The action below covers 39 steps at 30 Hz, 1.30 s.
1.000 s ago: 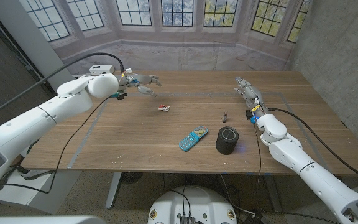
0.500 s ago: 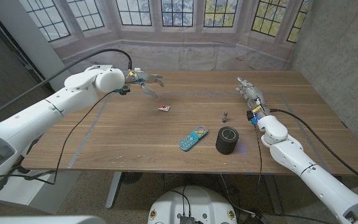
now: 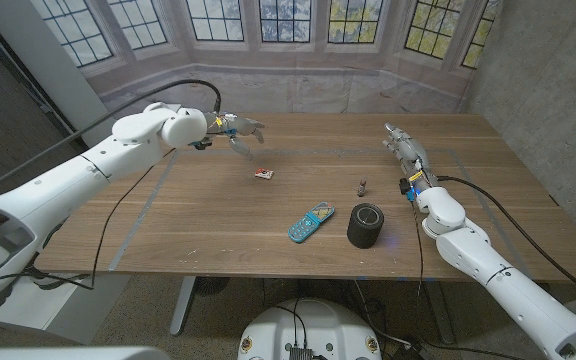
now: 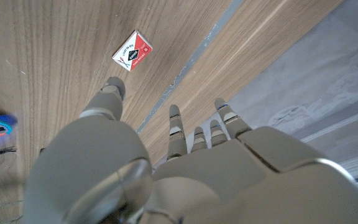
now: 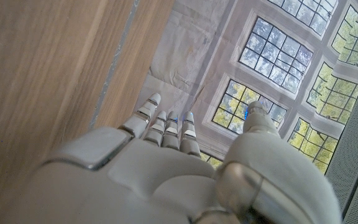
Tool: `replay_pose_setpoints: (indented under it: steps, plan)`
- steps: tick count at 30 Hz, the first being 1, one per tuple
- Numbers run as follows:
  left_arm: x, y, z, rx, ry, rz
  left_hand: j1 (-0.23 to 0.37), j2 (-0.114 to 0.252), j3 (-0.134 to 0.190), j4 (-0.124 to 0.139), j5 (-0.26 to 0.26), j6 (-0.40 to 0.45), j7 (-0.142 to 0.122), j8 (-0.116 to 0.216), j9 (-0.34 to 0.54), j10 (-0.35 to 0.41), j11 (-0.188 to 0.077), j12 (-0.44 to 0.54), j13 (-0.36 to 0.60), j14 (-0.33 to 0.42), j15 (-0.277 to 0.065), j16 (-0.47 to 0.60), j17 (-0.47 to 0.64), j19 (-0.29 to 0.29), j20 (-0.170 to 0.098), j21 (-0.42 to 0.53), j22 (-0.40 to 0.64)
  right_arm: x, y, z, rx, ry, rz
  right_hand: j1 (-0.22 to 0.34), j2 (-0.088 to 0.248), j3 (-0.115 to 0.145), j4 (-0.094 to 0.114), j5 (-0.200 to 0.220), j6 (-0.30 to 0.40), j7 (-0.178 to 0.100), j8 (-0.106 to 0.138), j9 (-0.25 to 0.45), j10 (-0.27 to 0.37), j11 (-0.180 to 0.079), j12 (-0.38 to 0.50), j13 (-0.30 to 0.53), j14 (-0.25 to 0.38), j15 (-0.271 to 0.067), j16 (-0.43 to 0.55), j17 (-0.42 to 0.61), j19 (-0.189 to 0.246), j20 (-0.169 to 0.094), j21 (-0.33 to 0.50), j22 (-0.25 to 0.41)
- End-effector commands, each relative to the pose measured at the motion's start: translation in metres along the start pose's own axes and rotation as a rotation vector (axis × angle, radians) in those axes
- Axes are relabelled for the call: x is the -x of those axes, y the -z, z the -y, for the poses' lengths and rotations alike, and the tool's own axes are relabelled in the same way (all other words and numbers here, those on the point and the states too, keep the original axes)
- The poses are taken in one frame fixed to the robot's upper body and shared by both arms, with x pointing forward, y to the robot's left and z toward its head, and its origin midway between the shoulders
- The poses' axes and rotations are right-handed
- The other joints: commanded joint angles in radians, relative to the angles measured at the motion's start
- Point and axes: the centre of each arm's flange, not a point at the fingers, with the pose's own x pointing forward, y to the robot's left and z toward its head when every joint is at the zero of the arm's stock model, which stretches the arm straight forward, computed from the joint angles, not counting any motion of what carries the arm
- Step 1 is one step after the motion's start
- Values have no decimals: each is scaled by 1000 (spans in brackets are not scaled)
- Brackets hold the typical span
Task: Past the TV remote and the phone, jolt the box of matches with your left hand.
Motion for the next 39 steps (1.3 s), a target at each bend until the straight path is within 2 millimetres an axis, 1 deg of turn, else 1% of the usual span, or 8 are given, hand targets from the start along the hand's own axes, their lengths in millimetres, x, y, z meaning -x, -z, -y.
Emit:
replay_pose_setpoints:
  steps: [1,15,22,24,26,29,36,39]
  plan:
    - [-8,0,9,-59,34,-14,14,0,-6,0,-1,15,-1,5,2,9,-2,4,4,9,4,10,4,13,0,-4,5,2,1,3,-9,9,14,5,6,5,6,8,8,-6,3,6,5,-12,0,5,5,1,3,3,10,1,2,3]
    - [-21,-1,15,-85,59,-4,25,3,-6,2,-3,24,0,3,2,15,-6,5,3,13,2,9,4,19,-5,-7,5,0,2,6,-18,10,19,0,16,4,15,8,14,-5,2,5,13,-17,2,3,13,-5,7,5,23,-6,6,3]
    - [-27,-3,17,-104,72,6,30,5,-6,4,-5,33,-1,2,3,17,-7,5,3,12,1,8,4,18,-6,-11,6,0,3,8,-24,15,23,-18,29,1,30,6,18,-8,1,5,13,-22,1,1,11,-10,8,8,23,-11,4,3]
    - [-28,-4,17,-111,74,8,31,5,-6,4,-5,33,-1,2,3,18,-5,5,3,11,0,7,4,18,-6,-11,6,0,3,8,-27,17,24,-39,44,-3,47,3,19,-11,-1,5,12,-24,1,0,10,-12,10,11,21,-14,4,3]
    - [-30,-4,17,-113,76,12,32,6,-6,4,-5,34,-3,1,3,19,-6,5,3,12,1,7,4,18,-6,-12,6,0,3,8,-29,17,26,-52,53,-5,56,2,20,-14,-2,5,13,-27,0,0,9,-16,10,13,20,-16,3,4]
    - [-31,-5,18,-120,77,17,35,6,-7,5,-6,39,1,2,3,20,-6,5,3,12,0,7,4,19,-6,-13,6,-1,4,7,-35,19,29,-97,84,-12,89,-1,20,-26,-5,5,9,-37,-2,-1,4,-30,12,20,12,-32,0,4]
    - [-36,-8,22,-138,88,26,40,8,-7,6,-7,56,-2,4,4,28,-7,7,3,15,-2,7,4,22,-8,-16,6,-2,5,6,-45,18,30,-123,105,-13,109,-1,25,-31,-6,4,12,-41,-1,-2,3,-35,14,24,8,-37,0,4]
    - [-39,-9,25,-156,90,34,44,9,-7,6,-7,58,-1,3,4,33,-8,8,3,17,-5,8,4,22,-8,-17,6,-3,6,5,-50,21,31,-138,115,-14,121,-1,31,-39,-5,4,16,-52,0,-3,3,-46,15,27,7,-40,0,4]
